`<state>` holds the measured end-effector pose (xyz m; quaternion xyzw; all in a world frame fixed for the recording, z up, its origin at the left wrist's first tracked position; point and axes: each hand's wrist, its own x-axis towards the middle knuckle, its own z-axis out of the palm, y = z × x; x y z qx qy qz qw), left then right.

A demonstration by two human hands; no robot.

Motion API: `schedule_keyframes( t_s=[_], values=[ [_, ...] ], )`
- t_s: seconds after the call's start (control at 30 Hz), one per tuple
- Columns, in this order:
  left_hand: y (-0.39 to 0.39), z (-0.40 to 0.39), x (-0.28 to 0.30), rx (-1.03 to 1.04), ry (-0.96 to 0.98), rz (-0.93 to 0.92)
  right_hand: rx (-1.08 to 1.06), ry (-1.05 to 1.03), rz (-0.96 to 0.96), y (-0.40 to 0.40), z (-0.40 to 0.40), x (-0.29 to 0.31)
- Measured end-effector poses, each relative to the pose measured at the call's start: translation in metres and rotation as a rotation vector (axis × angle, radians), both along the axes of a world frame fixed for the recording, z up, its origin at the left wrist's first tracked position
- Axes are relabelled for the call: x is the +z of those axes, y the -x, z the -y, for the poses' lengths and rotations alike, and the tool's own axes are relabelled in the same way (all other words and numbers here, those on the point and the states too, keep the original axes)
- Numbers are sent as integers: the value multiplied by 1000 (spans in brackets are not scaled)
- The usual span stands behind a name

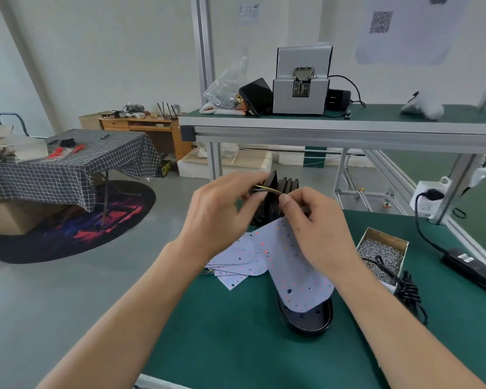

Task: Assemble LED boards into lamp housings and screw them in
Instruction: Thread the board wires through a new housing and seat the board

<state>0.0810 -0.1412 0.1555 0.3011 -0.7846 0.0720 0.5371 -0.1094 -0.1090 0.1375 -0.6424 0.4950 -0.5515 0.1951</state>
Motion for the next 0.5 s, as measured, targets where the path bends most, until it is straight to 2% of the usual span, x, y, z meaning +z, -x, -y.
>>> schedule_keyframes(
  t_s=[0.07, 0.1, 0.17, 0.27, 0.37, 0.5],
  values=[
    [-23, 12, -16, 90, -182, -196, 35, 17, 67, 10, -2, 4],
    [-36, 19, -27, 175, -277, -236, 60, 32, 117, 14, -4, 8],
    [-57, 33, -57, 334, -491, -154, 106, 73, 204, 19, -8, 17],
    [-69, 52, -104, 326, -795, 56, 196, 135, 314, 25, -15, 32],
    [-69, 73, -135, 329, -858, 141, 312, 172, 406, 28, -27, 45],
    [-66, 102, -144, 488, -875, -62, 415, 228, 560, 32, -46, 54]
  ],
)
